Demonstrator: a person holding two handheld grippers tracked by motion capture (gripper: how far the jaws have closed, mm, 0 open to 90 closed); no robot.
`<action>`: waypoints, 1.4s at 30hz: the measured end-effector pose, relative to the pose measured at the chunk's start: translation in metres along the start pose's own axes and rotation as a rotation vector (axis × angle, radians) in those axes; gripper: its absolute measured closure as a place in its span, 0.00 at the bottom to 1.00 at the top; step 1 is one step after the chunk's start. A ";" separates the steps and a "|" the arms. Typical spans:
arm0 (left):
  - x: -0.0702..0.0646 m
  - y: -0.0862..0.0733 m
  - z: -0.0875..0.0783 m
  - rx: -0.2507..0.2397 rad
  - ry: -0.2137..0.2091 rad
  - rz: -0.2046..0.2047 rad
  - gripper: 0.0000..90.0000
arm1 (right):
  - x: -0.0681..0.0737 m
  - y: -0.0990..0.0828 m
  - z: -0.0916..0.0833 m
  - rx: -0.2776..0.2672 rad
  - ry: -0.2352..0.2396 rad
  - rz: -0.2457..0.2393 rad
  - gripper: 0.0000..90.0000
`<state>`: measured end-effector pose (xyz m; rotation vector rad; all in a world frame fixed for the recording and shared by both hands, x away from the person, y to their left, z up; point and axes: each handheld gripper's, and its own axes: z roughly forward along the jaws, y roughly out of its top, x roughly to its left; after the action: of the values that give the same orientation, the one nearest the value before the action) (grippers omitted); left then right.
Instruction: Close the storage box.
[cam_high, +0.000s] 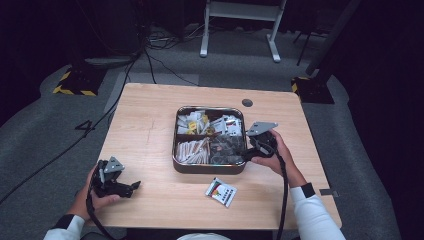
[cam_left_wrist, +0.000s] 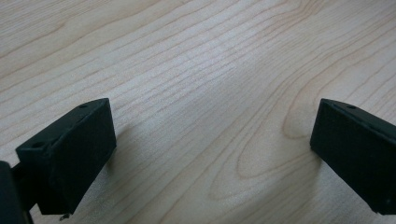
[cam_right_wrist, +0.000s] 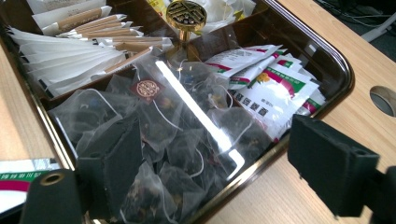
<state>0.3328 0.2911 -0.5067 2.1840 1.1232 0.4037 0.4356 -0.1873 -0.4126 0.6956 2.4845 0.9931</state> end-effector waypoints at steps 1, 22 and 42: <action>0.000 0.000 0.000 0.000 0.000 0.000 0.01 | 0.000 -0.002 -0.001 -0.005 0.003 0.005 0.22; 0.000 0.000 0.000 0.000 0.000 0.000 0.01 | 0.000 -0.029 -0.021 0.020 -0.022 0.003 0.23; 0.000 0.000 0.000 0.000 0.000 0.000 0.01 | -0.004 -0.066 -0.034 0.055 -0.048 0.049 0.20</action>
<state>0.3329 0.2911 -0.5067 2.1843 1.1232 0.4035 0.4016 -0.2493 -0.4361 0.7912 2.4720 0.9170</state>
